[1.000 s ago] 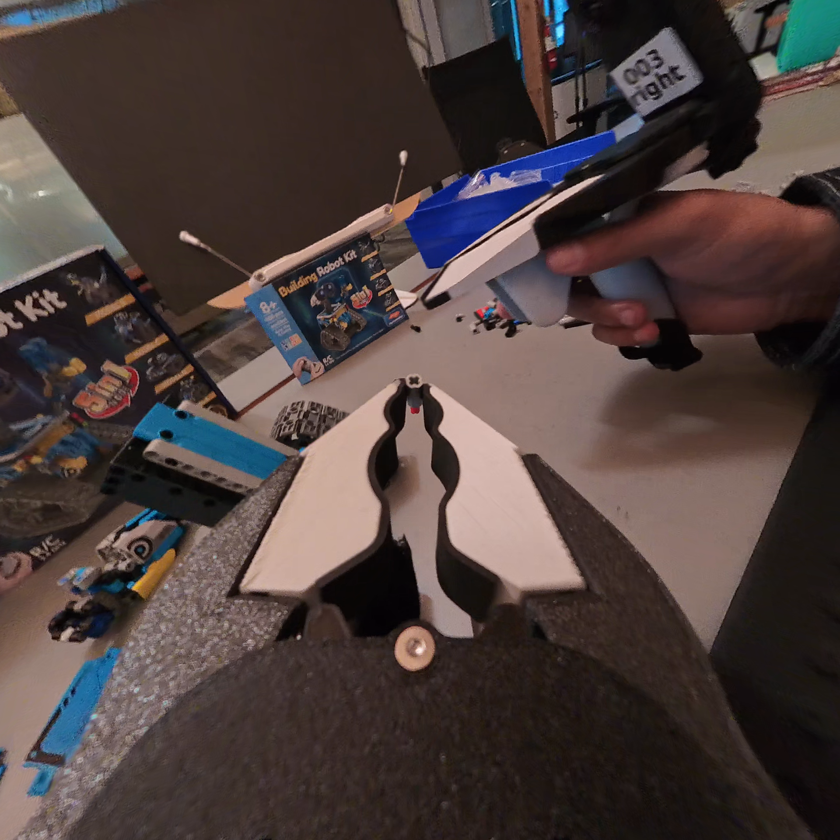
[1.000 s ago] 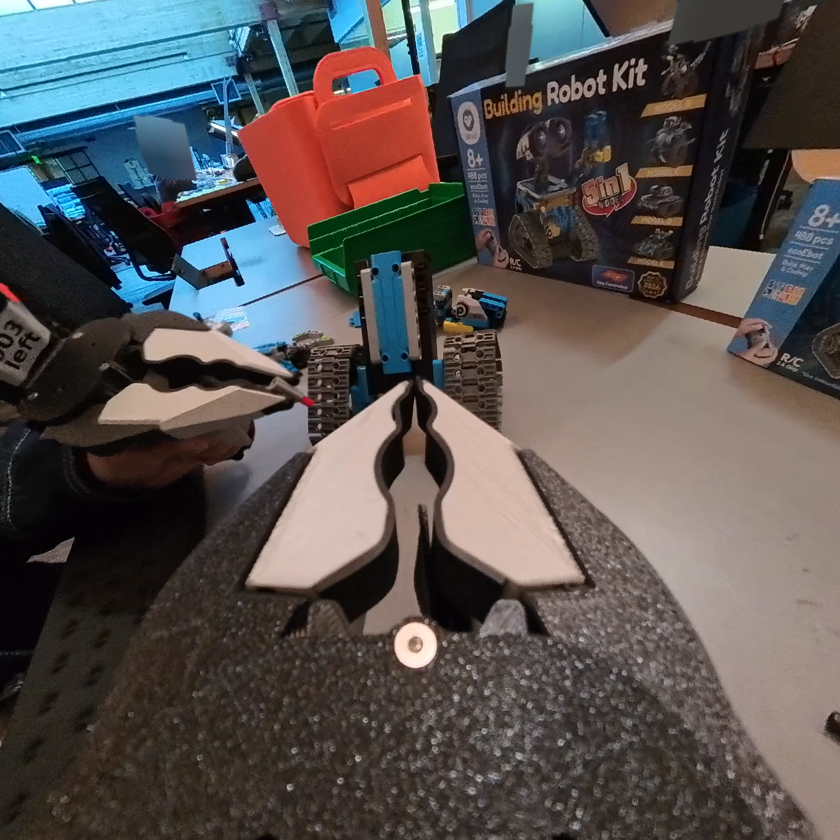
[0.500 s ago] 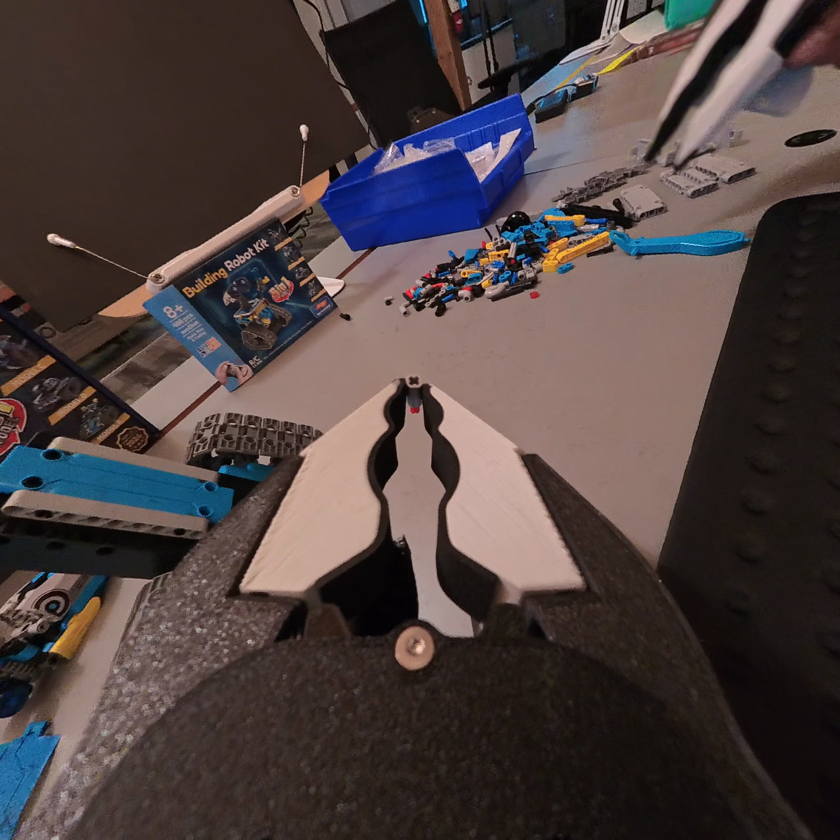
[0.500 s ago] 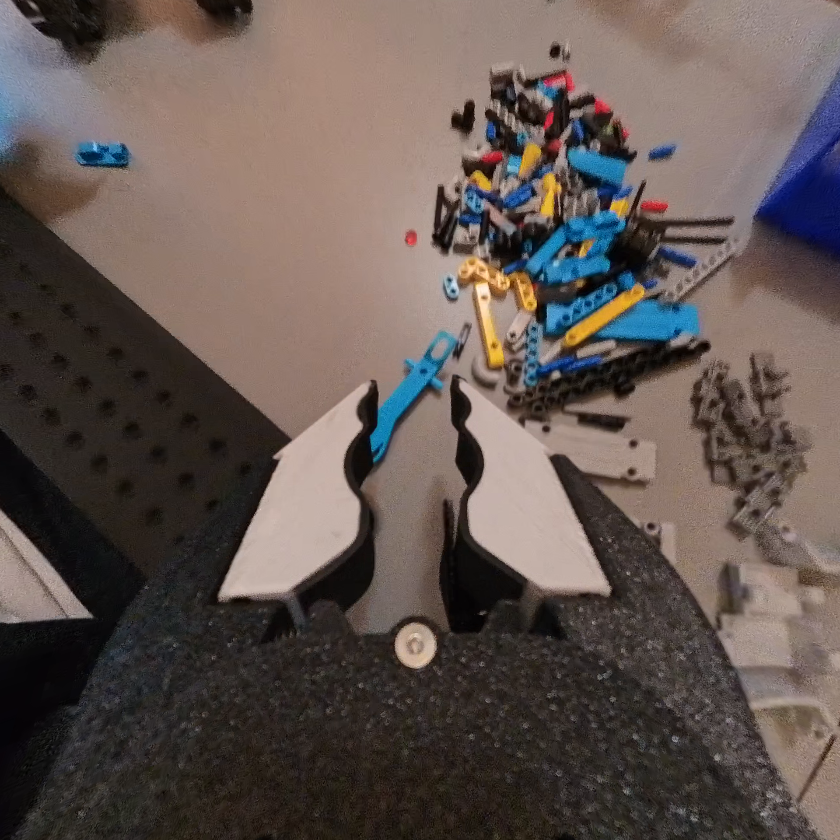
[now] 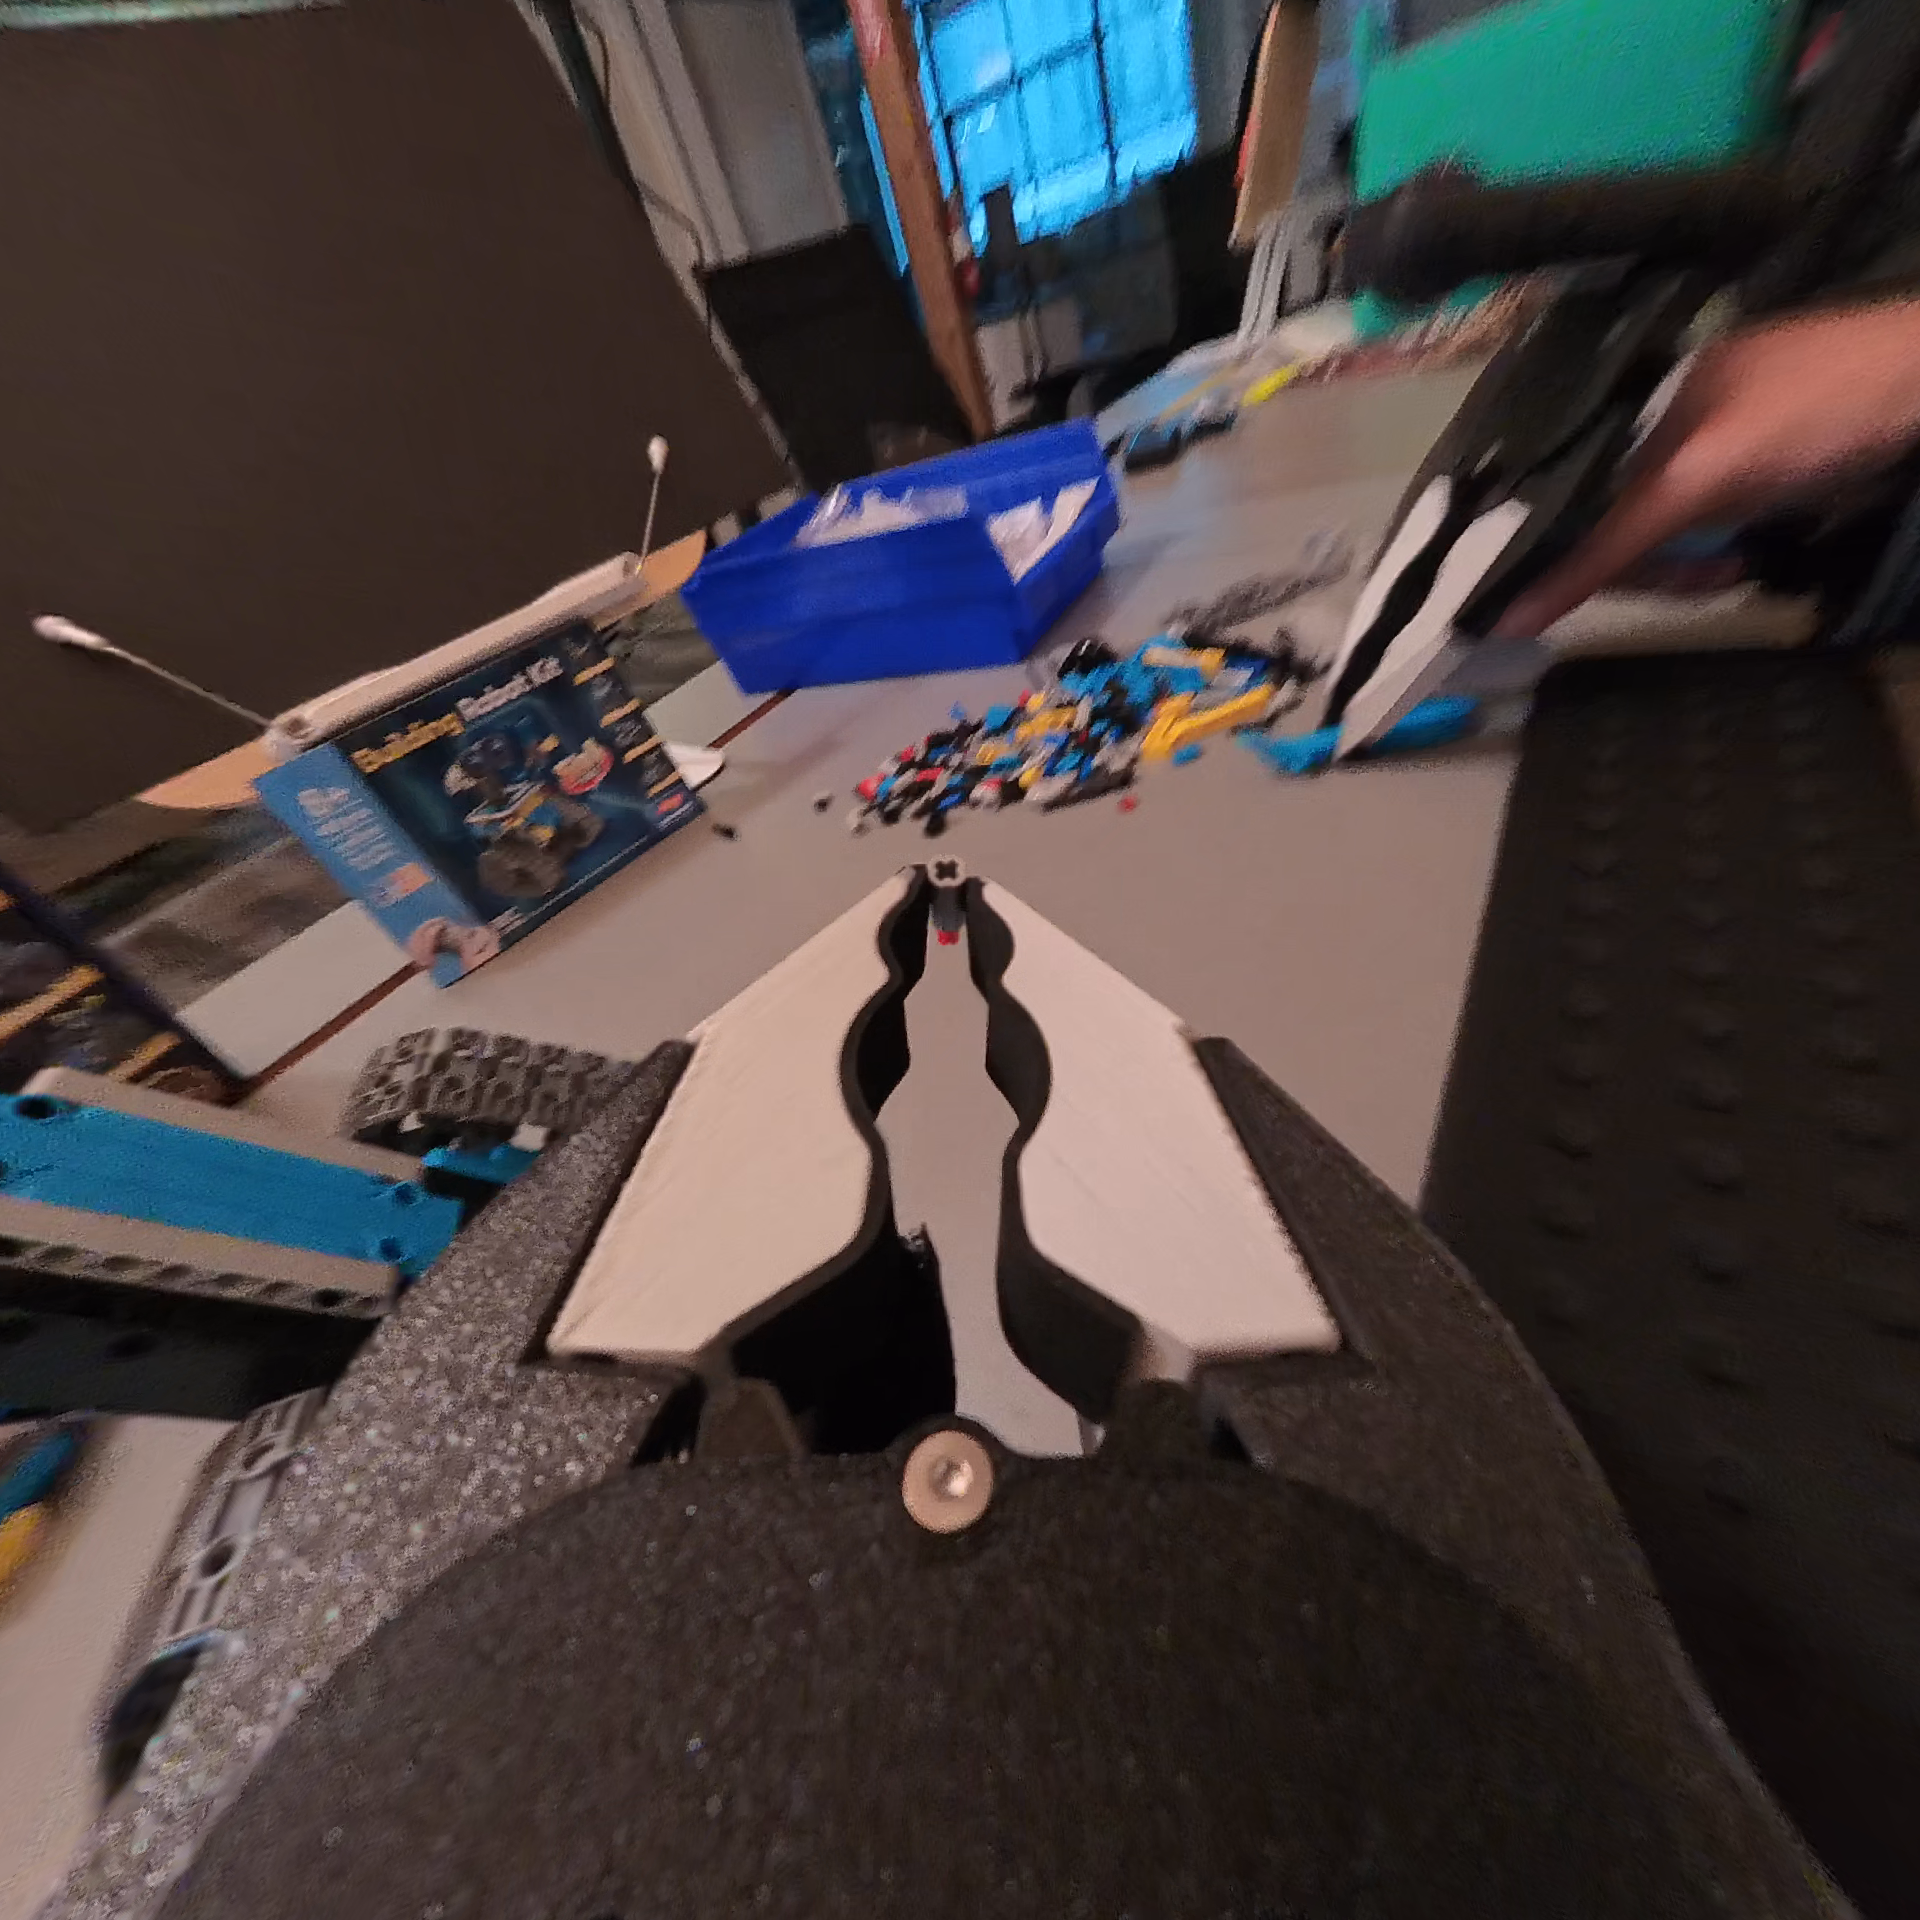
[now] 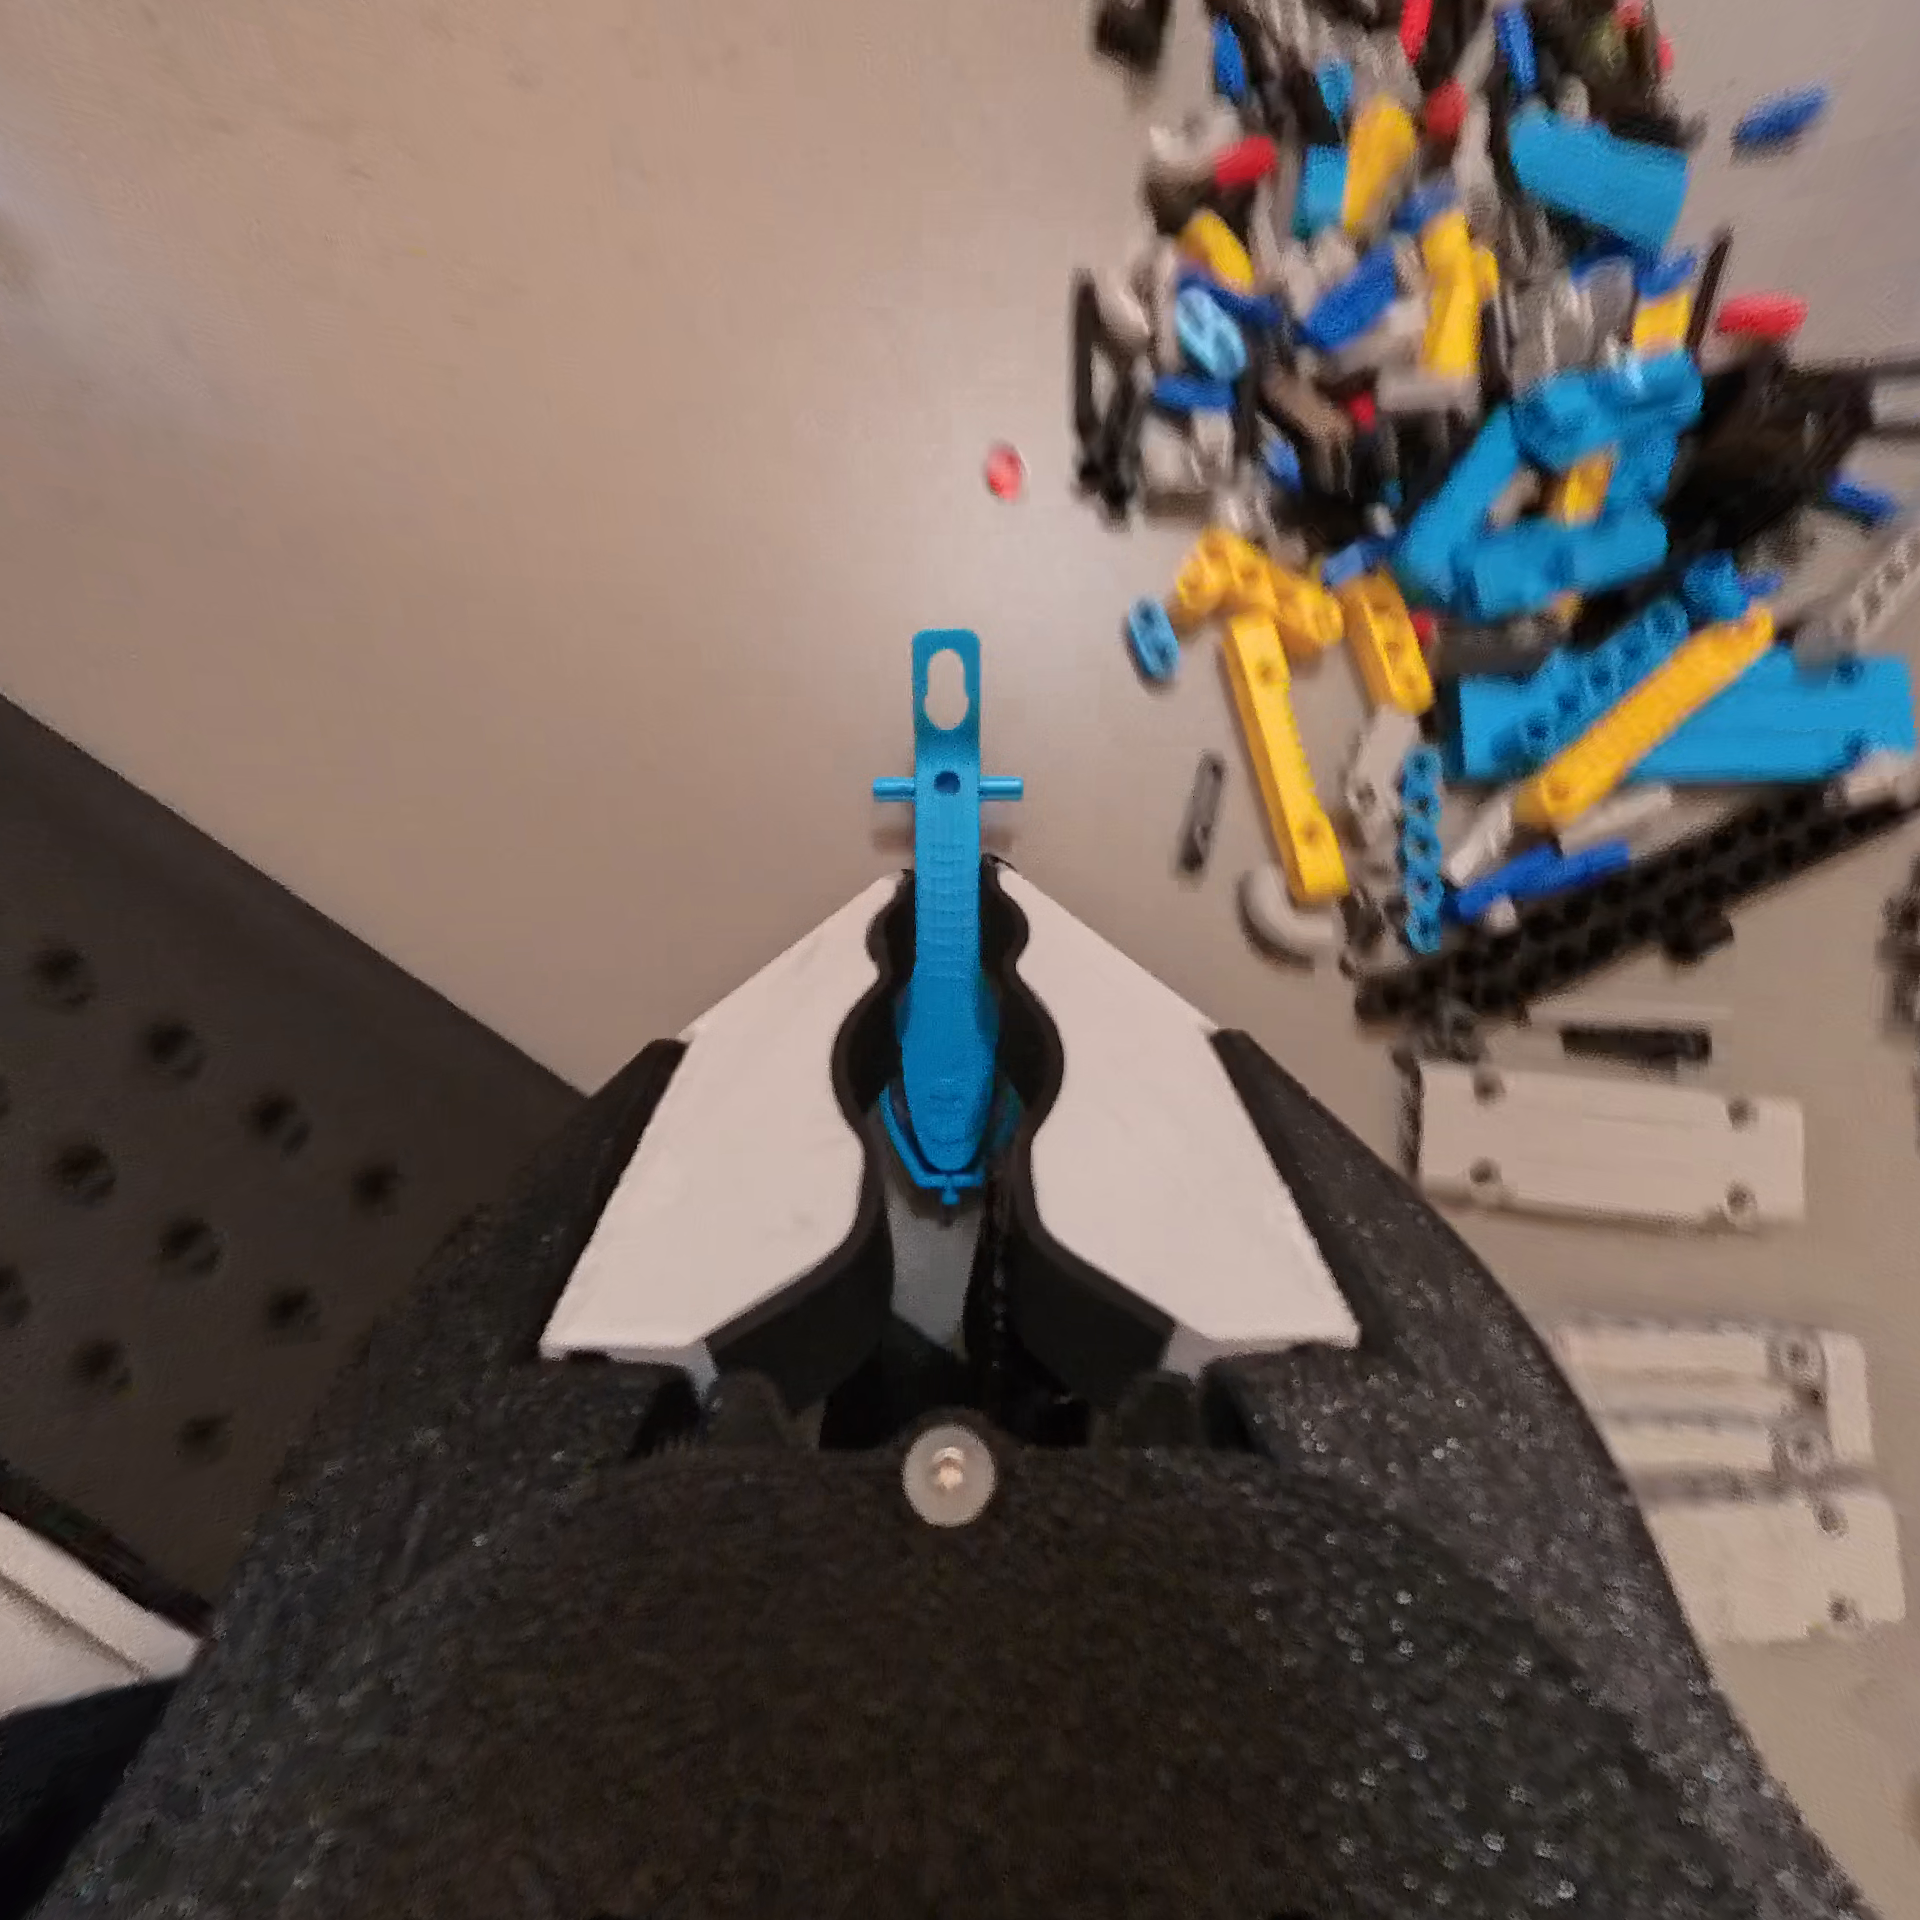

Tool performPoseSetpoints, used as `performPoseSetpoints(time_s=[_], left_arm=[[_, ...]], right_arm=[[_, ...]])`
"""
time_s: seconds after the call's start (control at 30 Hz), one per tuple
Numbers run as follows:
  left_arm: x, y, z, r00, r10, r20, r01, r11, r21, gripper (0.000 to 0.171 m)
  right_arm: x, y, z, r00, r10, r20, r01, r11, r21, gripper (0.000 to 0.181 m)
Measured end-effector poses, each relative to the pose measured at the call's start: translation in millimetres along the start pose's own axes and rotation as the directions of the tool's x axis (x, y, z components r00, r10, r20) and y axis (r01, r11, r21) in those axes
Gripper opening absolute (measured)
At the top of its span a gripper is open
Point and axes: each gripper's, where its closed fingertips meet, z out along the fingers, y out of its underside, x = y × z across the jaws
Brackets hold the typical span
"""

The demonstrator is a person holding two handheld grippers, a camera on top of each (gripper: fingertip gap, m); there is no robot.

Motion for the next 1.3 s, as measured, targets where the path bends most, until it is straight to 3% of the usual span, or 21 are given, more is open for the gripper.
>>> performPoseSetpoints(time_s=[0.1, 0.17, 0.23, 0.27, 0.33, 0.37, 0.43, 0.53, 0.6, 0.73, 0.87, 1.0, 1.17, 1.23, 1.3], left_arm=[[-1.9, -18.7, -8.8, 0.985, -0.156, -0.074, 0.164, 0.979, 0.117, 0.006], [-3.9, -33.0, -16.6, 0.964, -0.232, -0.127, 0.254, 0.946, 0.201, 0.005], [-5.8, -45.4, -25.4, 0.943, -0.282, -0.179, 0.323, 0.907, 0.271, 0.005], [-7.6, -49.3, -29.0, 0.932, -0.302, -0.199, 0.351, 0.889, 0.295, 0.005], [-13.7, -52.5, -33.9, 0.920, -0.332, -0.206, 0.385, 0.865, 0.322, 0.005], [-17.3, -51.1, -34.3, 0.925, -0.333, -0.183, 0.376, 0.869, 0.322, 0.005], [-27.9, -36.8, -28.6, 0.964, -0.265, -0.024, 0.261, 0.929, 0.261, 0.005], [-30.0, -17.7, -18.2, 0.986, -0.017, 0.165, 0.001, 0.995, 0.098, 0.005], [-26.8, -8.9, -11.6, 0.974, 0.092, 0.205, -0.097, 0.995, 0.013, 0.005], [-26.8, 1.8, -6.2, 0.958, 0.172, 0.231, -0.159, 0.984, -0.074, 0.005], [-27.1, 4.3, -5.5, 0.957, 0.177, 0.230, -0.160, 0.983, -0.089, 0.005], [-25.5, 5.0, -4.8, 0.965, 0.154, 0.212, -0.139, 0.987, -0.084, 0.005], [-26.0, 1.2, -7.1, 0.980, 0.067, 0.185, -0.061, 0.997, -0.035, 0.005], [-32.1, -9.1, -14.2, 0.982, -0.141, 0.122, 0.132, 0.988, 0.080, 0.005], [-43.9, -21.9, -26.0, 0.919, -0.395, -0.006, 0.386, 0.896, 0.218, 0.006]], right_arm=[[-60.2, -70.3, -6.8, 0.978, -0.028, 0.208, -0.023, 0.971, 0.238, 0.010], [-112.0, -121.0, -17.1, 0.909, -0.059, 0.413, -0.112, 0.919, 0.377, 0.010], [-160.6, -167.6, -39.3, 0.788, -0.195, 0.584, -0.201, 0.815, 0.543, 0.010], [-178.8, -184.4, -52.1, 0.735, -0.295, 0.611, -0.232, 0.737, 0.635, 0.010], [-195.8, -203.0, -63.8, 0.704, -0.421, 0.572, -0.269, 0.588, 0.763, 0.010], [-194.8, -208.7, -57.9, 0.725, -0.402, 0.559, -0.288, 0.561, 0.776, 0.010], [-191.2, -210.1, -43.9, 0.766, -0.329, 0.552, -0.293, 0.586, 0.756, 0.010], [-189.7, -197.7, -36.5, 0.847, -0.356, 0.395, -0.133, 0.578, 0.805, 0.009], [-202.7, -187.2, -42.4, 0.750, -0.390, 0.534, -0.216, 0.619, 0.755, 0.010], [-208.0, -184.9, -47.7, 0.413, -0.268, 0.870, -0.477, 0.751, 0.457, 0.010], [-197.4, -186.8, -50.6, 0.115, -0.134, 0.984, -0.617, 0.767, 0.176, 0.010], [-197.5, -185.5, -33.8, 0.038, -0.021, 0.999, -0.625, 0.779, 0.040, 0.010], [-190.2, -187.8, -26.6, 0.078, 0.004, 0.997, -0.649, 0.759, 0.048, 0.010], [-185.1, -188.1, -12.7, 0.236, 0.023, 0.971, -0.637, 0.759, 0.137, 0.011], [-173.3, -185.6, 11.4, 0.523, 0.043, 0.851, -0.553, 0.777, 0.300, 0.010]])
